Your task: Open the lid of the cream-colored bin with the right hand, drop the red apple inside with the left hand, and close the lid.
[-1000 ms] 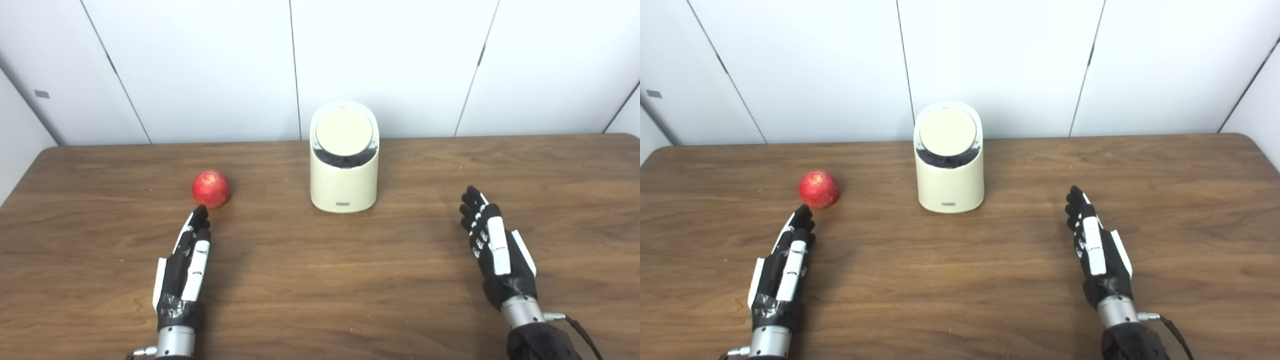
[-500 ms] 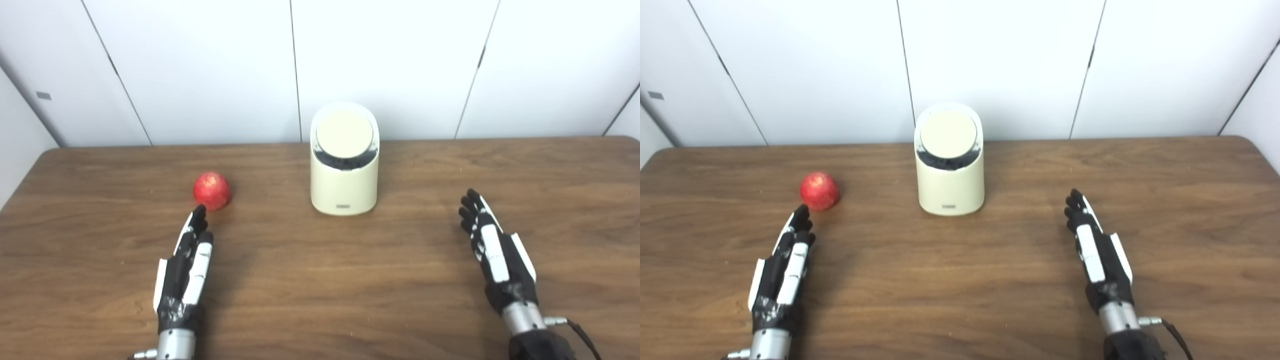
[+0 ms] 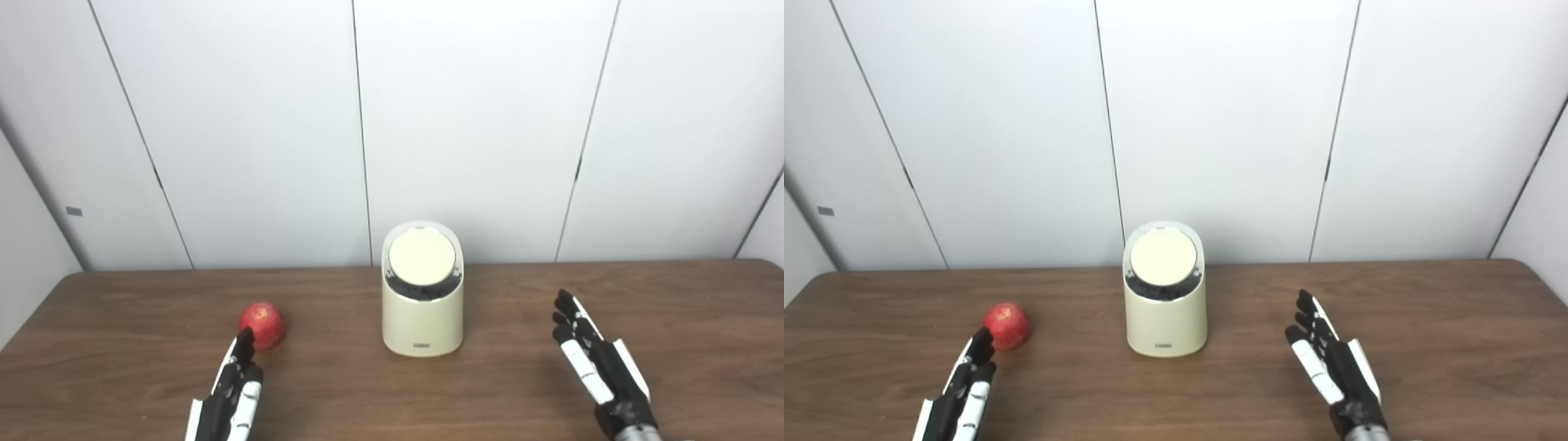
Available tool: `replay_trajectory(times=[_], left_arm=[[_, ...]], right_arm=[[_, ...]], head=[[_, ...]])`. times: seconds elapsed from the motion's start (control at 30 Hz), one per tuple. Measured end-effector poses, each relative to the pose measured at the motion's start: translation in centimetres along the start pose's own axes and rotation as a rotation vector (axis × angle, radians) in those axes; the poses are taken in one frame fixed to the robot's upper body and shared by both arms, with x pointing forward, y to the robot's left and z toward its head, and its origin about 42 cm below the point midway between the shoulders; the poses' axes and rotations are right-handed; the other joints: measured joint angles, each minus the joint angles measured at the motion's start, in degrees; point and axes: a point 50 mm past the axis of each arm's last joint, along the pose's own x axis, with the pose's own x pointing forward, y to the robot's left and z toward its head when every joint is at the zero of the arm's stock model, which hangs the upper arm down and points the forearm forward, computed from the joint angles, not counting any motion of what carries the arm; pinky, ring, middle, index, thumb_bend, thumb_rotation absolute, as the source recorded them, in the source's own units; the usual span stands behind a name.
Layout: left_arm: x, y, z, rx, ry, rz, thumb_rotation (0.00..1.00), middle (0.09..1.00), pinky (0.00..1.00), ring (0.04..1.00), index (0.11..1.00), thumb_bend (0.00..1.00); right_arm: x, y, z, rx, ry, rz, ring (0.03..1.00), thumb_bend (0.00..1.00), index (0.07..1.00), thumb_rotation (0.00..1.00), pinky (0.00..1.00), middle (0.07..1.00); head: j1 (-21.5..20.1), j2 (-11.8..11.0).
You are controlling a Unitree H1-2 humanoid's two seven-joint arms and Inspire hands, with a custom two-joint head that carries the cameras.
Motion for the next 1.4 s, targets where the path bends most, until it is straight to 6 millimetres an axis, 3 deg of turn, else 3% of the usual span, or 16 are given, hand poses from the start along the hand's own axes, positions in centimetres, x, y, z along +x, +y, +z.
replay_trajectory(times=[0.1, 0.3, 0.77, 0.97, 1.1, 1.4], left_arm=[[0.0, 0.0, 0.0, 0.002, 0.0, 0.0, 0.63, 0.981, 1.0, 1.0, 0.963, 0.33], [0.2, -0.1, -0.1, 0.003, -0.004, -0.003, 0.64, 0.984, 1.0, 1.0, 0.963, 0.34], [0.3, -0.3, -0.1, 0.004, -0.006, -0.005, 0.65, 0.98, 1.0, 1.0, 0.964, 0.34], [0.3, -0.5, 0.0, 0.017, -0.009, -0.01, 0.66, 0.981, 1.0, 1.0, 0.965, 0.35], [0.2, -0.5, 0.1, 0.019, -0.008, -0.011, 0.66, 0.983, 1.0, 1.0, 0.97, 0.35], [0.2, -0.6, 0.1, 0.02, -0.009, -0.012, 0.65, 0.983, 1.0, 1.0, 0.971, 0.35]], right_arm=[[1.5, 0.5, 1.1, -0.046, -0.018, 0.013, 0.939, 0.73, 0.96, 0.68, 0.89, 0.946], [4.8, 1.0, 4.1, -0.085, -0.078, 0.004, 0.94, 0.8, 0.963, 0.6, 0.94, 0.949], [10.8, 4.1, 8.8, -0.215, -0.143, 0.053, 0.95, 0.88, 0.961, 0.41, 0.9, 0.95], [12.5, 5.1, 9.1, -0.291, -0.142, 0.083, 0.93, 0.89, 0.944, 0.37, 0.87, 0.932], [13.8, 5.3, 9.0, -0.317, -0.122, 0.083, 0.931, 0.92, 0.944, 0.39, 0.87, 0.939], [16.1, 6.4, 9.4, -0.39, -0.119, 0.119, 0.933, 0.9, 0.953, 0.3, 0.89, 0.94]], head=[[0.09, -0.7], [0.0, -1.32], [0.26, 0.09], [0.35, 0.7], [0.61, 0.7], [0.79, 0.97]])
